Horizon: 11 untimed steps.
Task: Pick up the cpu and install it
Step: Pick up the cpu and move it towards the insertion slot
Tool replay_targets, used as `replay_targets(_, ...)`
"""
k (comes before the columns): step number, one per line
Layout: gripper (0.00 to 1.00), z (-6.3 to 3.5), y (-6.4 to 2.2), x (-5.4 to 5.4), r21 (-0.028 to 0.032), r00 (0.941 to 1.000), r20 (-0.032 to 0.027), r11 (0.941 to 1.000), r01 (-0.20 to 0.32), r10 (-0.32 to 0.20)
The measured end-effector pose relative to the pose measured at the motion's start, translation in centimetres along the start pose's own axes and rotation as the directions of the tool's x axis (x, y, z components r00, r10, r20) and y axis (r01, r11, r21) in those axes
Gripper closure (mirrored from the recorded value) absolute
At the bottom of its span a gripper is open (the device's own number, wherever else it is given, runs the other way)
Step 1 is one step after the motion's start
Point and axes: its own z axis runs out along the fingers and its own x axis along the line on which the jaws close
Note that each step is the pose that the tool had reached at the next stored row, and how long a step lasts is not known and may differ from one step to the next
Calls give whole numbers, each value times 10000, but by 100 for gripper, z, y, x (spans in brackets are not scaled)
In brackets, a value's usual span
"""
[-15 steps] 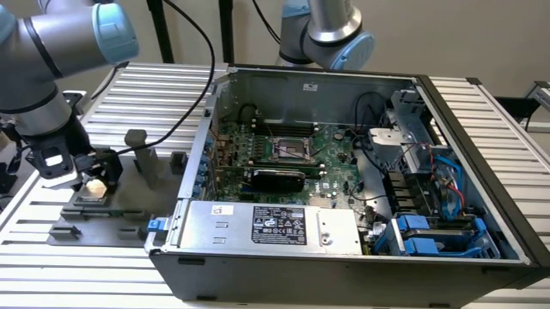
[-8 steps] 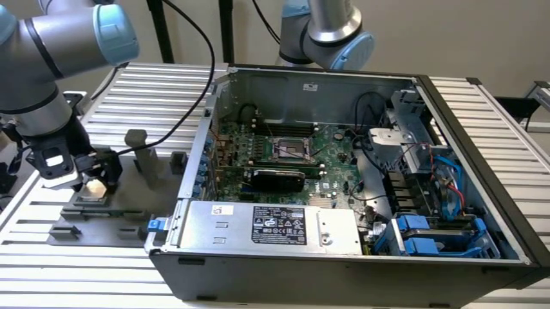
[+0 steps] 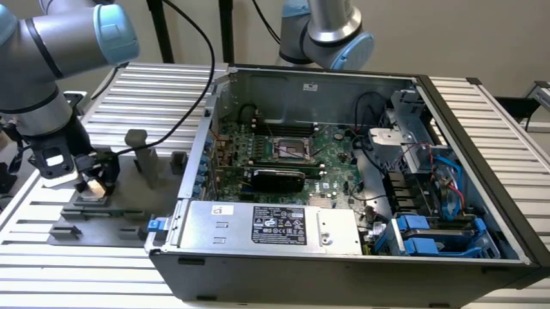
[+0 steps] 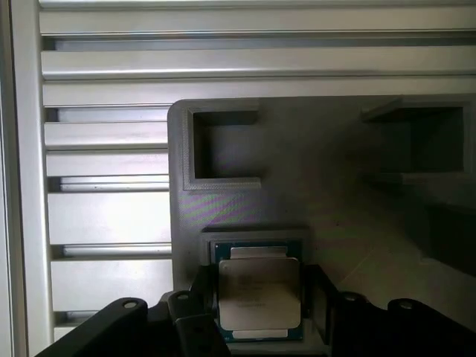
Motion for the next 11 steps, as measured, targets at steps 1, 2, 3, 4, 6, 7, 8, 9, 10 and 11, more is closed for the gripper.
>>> replay_targets(1,38,0,1,0,4,10000,0,10000,-1,1)
replay_targets(2,45,0,1,0,7,10000,1,10000,0,0)
replay_targets(3,45,0,1,0,11,10000,2,10000,1,-1)
replay_targets(4,45,-1,2,0,14,10000,1,10000,0,0)
replay_targets(6,45,-5,2,-1,18,10000,-2,10000,0,0)
replay_targets(7,45,-9,2,-1,19,10000,-4,10000,0,0)
replay_targets(8,45,-14,2,-1,21,10000,-5,10000,0,0)
replay_targets(9,45,-18,2,-1,22,10000,-7,10000,0,0)
replay_targets(10,45,-23,2,-1,22,10000,-9,10000,0,0)
replay_targets(11,45,-28,2,-1,22,10000,-10,10000,0,0)
